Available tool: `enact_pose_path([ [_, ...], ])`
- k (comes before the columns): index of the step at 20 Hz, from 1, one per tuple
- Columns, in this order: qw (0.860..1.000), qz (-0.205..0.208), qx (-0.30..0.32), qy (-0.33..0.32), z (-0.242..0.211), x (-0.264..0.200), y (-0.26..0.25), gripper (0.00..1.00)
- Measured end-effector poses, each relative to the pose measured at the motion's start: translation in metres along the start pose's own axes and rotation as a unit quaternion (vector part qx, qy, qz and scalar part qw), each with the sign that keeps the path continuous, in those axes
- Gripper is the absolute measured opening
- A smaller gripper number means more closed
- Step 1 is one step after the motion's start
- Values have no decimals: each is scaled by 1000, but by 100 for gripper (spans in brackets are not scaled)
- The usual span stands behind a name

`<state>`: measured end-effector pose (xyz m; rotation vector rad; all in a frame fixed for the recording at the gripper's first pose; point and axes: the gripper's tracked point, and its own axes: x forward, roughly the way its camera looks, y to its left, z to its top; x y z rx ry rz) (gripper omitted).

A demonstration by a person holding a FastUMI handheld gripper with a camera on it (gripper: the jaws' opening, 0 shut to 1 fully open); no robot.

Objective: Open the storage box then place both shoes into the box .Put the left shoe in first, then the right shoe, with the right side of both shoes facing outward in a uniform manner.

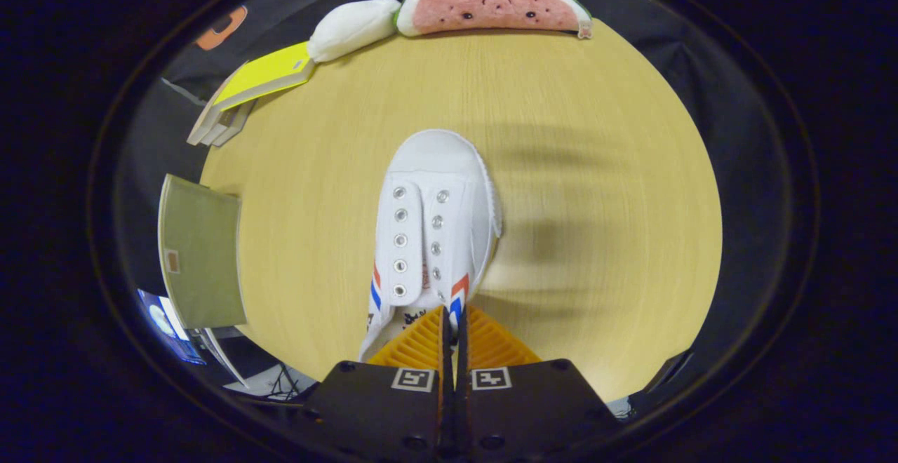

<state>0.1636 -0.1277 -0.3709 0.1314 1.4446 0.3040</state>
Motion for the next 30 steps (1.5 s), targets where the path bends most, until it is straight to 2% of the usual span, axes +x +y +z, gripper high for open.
enact_pose_path([
  [4, 999, 32, 20, 8, -25, -15, 30, 6],
  [11, 990, 110, 85, 23, -80, -49, 133, 6],
  [15, 988, 105, 114, -1, -79, -41, 177, 5],
  [19, 981, 128, 143, -3, -80, -43, 226, 5],
  [24, 977, 151, 148, -23, -80, -94, 285, 5],
  [30, 980, 154, 112, -64, -73, -171, 369, 5],
])
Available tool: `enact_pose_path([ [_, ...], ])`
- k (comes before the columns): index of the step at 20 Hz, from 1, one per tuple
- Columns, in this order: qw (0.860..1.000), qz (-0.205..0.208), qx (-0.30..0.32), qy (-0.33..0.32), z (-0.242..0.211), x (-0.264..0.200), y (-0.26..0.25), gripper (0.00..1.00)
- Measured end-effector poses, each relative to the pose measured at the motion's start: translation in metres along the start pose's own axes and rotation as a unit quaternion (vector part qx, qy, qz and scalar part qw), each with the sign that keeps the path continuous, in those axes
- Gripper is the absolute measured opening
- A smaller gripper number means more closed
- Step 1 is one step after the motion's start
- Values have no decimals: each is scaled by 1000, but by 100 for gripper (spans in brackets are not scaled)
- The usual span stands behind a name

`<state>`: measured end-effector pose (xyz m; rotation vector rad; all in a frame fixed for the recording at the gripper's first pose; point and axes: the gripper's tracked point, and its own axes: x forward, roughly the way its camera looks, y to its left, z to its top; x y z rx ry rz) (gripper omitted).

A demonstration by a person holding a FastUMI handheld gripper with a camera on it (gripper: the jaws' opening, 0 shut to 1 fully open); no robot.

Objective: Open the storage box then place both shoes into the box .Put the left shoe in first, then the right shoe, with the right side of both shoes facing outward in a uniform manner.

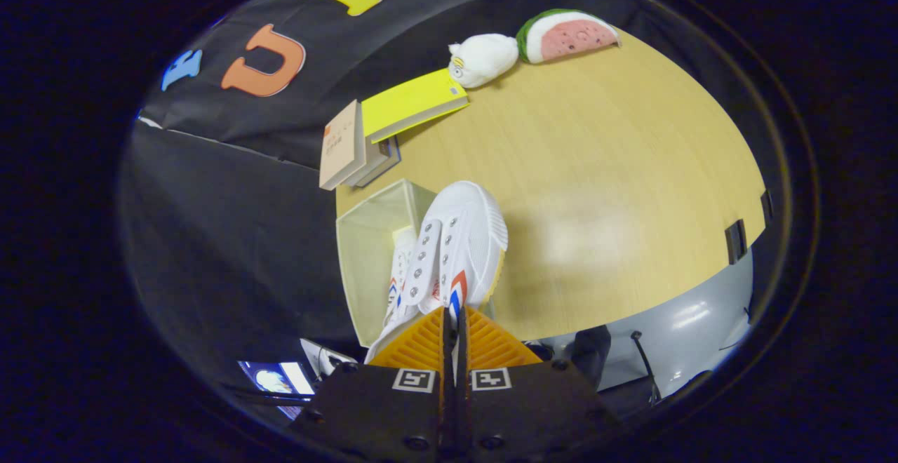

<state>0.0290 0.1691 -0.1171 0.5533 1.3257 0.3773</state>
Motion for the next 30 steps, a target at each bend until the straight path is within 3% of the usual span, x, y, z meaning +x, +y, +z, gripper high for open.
enact_pose_path([
  [4, 1000, -6, -26, -6, 2, 14, 62, 5],
  [9, 999, -20, -49, -9, 3, 64, 102, 5],
  [11, 995, -62, -82, -16, 7, 83, 89, 5],
  [15, 991, -87, -95, -30, 2, 103, 85, 5],
  [20, 978, -127, -127, -110, 12, 84, 72, 6],
  [22, 973, -131, -129, -136, 11, 74, 68, 28],
  [23, 970, -137, -132, -154, 12, 68, 66, 54],
  [25, 956, -151, -143, -205, 17, 54, 62, 88],
  [30, 900, -160, -172, -366, 14, 2, 62, 93],
])
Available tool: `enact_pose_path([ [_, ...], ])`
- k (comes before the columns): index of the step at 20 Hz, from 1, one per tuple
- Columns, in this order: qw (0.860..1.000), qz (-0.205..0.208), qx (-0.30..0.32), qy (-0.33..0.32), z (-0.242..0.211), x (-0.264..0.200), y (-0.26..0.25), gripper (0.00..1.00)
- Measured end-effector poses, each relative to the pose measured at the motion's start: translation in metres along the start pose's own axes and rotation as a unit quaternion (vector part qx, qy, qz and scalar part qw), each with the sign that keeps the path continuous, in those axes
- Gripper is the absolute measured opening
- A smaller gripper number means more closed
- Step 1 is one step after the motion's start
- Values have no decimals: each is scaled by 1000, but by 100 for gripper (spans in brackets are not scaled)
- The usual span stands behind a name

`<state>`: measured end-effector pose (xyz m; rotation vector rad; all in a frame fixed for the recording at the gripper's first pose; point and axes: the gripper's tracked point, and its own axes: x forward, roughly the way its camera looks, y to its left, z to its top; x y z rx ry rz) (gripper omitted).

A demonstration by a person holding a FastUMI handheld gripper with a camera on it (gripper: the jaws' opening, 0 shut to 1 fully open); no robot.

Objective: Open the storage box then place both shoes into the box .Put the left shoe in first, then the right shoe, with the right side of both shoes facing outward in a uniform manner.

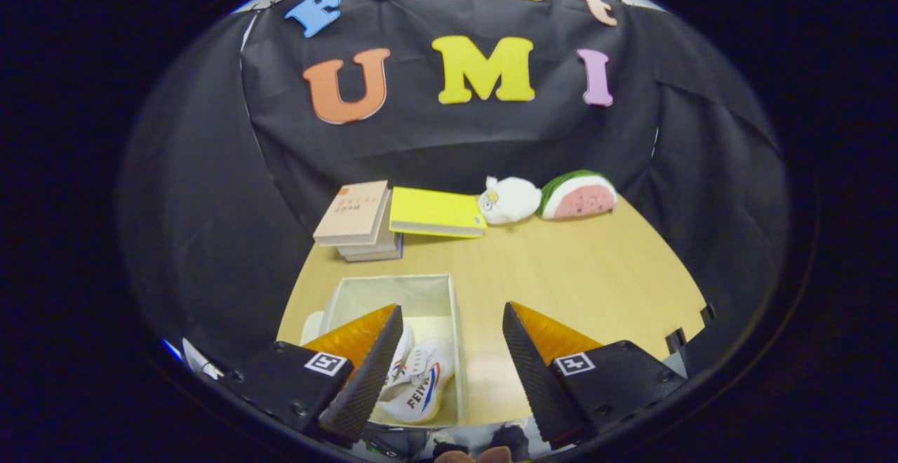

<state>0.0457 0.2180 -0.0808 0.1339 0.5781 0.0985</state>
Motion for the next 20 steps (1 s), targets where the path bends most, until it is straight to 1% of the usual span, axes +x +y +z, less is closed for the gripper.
enact_pose_path([
  [1, 1000, -4, -3, -24, 5, -10, -6, 93],
  [3, 998, -12, -10, -64, 12, -32, -16, 97],
  [8, 987, -42, -37, -152, 32, -81, -42, 99],
  [10, 983, -43, -41, -173, 31, -96, -42, 99],
  [11, 981, -46, -43, -185, 40, -109, -48, 99],
  [14, 974, -55, -53, -214, 42, -116, -47, 99],
  [20, 971, -44, -55, -228, 42, -127, -44, 99],
])
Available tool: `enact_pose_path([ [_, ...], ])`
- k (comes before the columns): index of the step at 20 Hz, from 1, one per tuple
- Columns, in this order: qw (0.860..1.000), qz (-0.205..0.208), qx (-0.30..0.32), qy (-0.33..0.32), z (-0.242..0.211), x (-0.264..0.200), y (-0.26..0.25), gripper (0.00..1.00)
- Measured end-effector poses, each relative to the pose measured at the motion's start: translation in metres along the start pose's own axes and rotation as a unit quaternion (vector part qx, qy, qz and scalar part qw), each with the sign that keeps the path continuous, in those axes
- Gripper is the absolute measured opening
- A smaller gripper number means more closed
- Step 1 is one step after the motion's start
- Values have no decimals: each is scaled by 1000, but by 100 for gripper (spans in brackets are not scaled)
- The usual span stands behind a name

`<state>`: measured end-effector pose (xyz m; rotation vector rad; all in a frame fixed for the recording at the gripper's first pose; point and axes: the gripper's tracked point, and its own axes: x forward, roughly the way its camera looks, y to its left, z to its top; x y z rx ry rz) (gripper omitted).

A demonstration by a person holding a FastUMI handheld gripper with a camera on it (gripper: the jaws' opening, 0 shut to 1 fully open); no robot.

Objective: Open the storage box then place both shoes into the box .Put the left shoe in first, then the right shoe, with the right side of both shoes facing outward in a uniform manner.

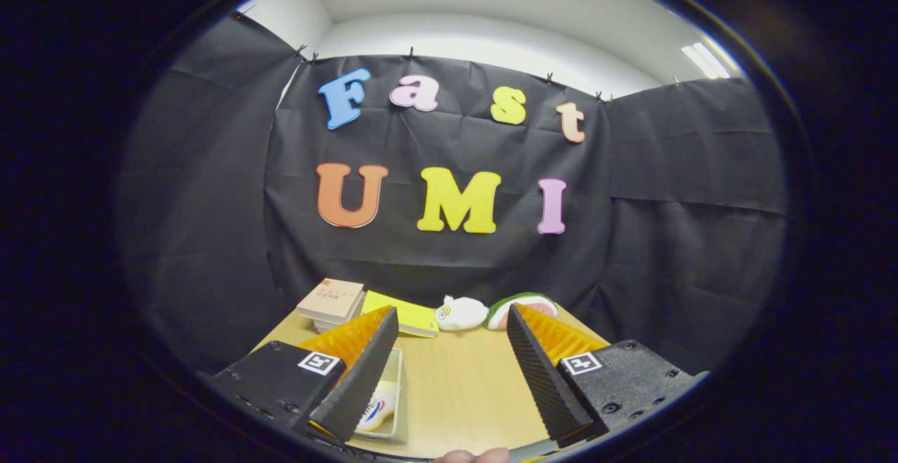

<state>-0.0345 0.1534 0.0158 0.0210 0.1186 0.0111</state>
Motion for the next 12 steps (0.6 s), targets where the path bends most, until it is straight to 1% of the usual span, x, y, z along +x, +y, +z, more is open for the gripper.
enact_pose_path([
  [2, 1000, 11, -5, 2, 1, -4, 2, 99],
  [6, 1000, 20, -7, -1, 3, -7, 6, 99],
  [12, 1000, 18, 6, -6, 7, -18, -1, 99],
])
